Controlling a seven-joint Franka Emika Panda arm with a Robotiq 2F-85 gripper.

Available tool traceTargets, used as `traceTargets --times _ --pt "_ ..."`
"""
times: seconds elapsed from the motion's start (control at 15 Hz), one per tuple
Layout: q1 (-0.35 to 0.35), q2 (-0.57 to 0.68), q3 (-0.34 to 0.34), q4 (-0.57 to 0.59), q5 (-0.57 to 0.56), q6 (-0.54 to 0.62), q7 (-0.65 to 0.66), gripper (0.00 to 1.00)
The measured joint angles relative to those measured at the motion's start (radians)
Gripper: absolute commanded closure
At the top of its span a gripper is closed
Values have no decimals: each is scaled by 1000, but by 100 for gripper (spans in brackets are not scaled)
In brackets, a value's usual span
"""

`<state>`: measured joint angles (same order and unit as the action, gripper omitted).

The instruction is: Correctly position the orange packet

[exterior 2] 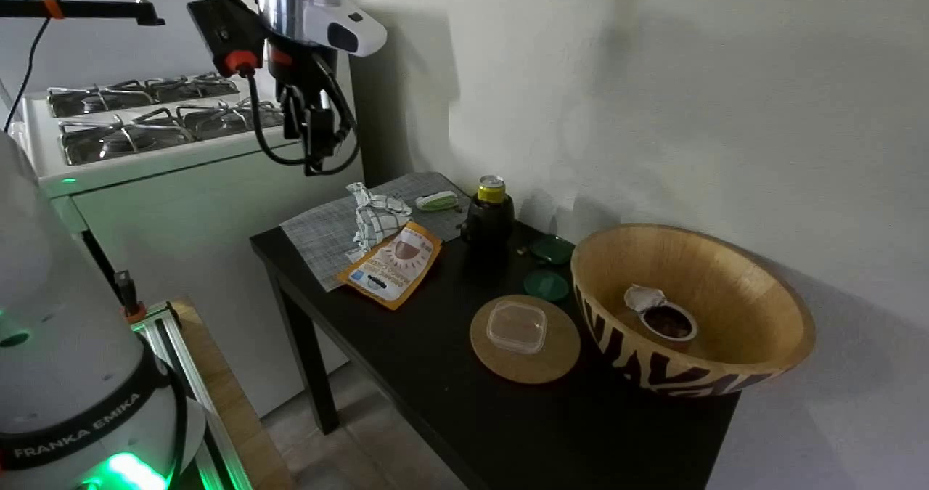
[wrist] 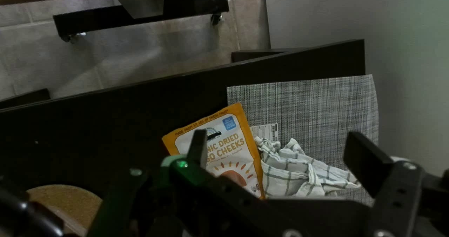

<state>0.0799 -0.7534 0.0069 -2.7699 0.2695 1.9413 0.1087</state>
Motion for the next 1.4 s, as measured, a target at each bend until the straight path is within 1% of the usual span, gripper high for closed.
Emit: traceTargets --times 0.2,0.47,0.6,0.67,0.8,1.07,1.2,1.4 --pt "-8 86 -48 -1 5 24 -67 0" --pt "-19 270 -105 -3 50 165 -172 0" --pt "-20 356 -114 -3 70 220 -195 0" --pt "-23 395 -112 -3 72 235 -183 0" --pt "-39 456 -103 -1 73 259 -106 0" --pt "-81 506 -96 6 74 266 58 0" --pt "-103 512 -97 8 74 264 87 0" --pt "-108 512 -96 9 75 263 95 0"
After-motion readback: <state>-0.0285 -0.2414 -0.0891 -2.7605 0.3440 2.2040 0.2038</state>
